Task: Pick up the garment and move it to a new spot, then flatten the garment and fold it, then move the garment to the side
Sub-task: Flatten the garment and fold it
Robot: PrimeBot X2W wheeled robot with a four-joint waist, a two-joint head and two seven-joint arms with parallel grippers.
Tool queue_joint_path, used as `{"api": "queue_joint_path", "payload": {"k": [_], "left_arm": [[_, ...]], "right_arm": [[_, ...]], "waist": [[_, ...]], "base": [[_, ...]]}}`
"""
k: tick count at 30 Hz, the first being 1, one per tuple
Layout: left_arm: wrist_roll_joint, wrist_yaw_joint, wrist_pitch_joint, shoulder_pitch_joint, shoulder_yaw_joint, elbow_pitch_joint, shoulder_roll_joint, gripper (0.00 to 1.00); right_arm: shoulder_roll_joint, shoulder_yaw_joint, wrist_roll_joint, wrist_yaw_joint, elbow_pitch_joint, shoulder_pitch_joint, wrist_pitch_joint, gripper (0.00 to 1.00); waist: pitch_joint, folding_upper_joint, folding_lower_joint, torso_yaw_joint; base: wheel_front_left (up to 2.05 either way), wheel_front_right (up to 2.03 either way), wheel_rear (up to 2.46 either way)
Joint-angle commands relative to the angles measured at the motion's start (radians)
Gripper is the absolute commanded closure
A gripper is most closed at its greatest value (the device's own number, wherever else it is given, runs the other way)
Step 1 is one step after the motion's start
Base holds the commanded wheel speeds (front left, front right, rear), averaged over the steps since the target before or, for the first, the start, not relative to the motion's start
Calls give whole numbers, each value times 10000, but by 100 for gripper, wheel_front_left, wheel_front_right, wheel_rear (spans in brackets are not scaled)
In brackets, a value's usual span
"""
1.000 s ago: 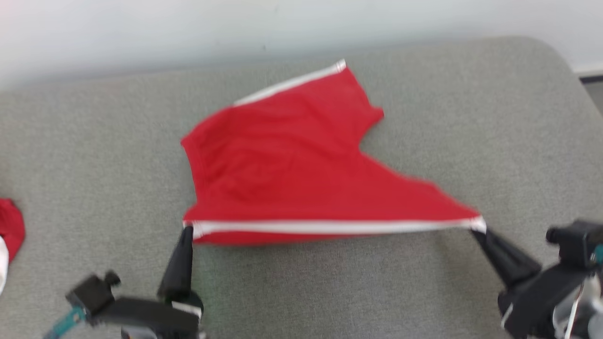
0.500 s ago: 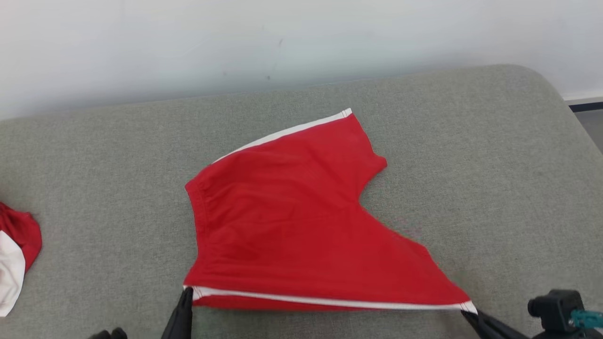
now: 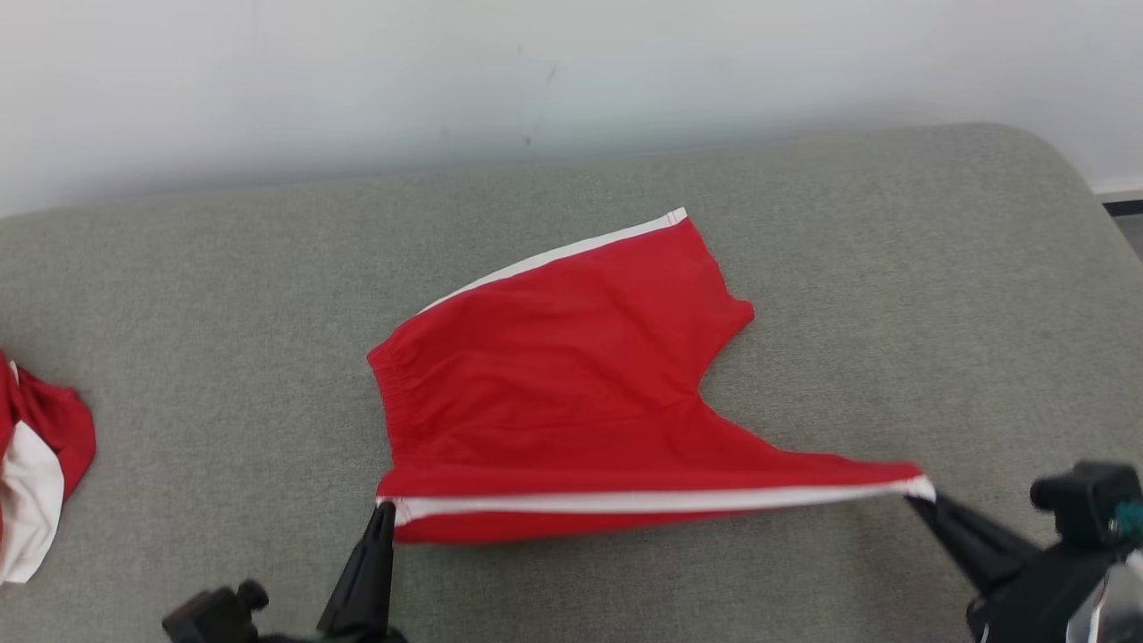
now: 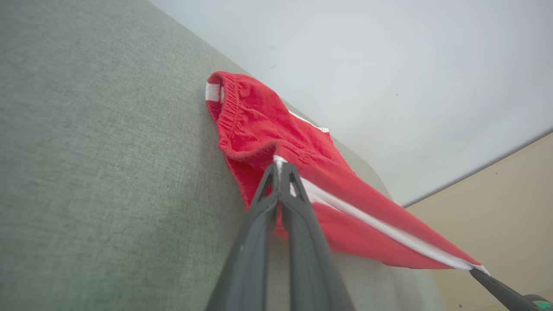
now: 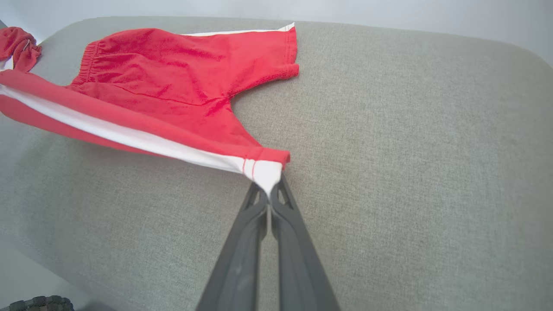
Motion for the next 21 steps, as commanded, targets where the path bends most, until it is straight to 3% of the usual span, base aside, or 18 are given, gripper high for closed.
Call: {"api": "queue_joint_path", "payload": {"k": [1,8,21], "left_arm": [[59,26,-45,-270,-40,10,63,100],[-188,24,59,-1539,-350,443,-71,100],[217,172,169,-4233,-607,1493,-452,100]], "right_arm": [[-125,-25,-102,-28,105,-327,64,100],[124,89,-511,-28,1131,-2570,236,100],[203,1745,-1507,-28,3919,-6894,-128,100]], "waist": [[116,0,0,109],[565,0,0,418],[1847,0,0,1158]], "base": [[0,0,0],[0,0,0],[0,0,0]]}}
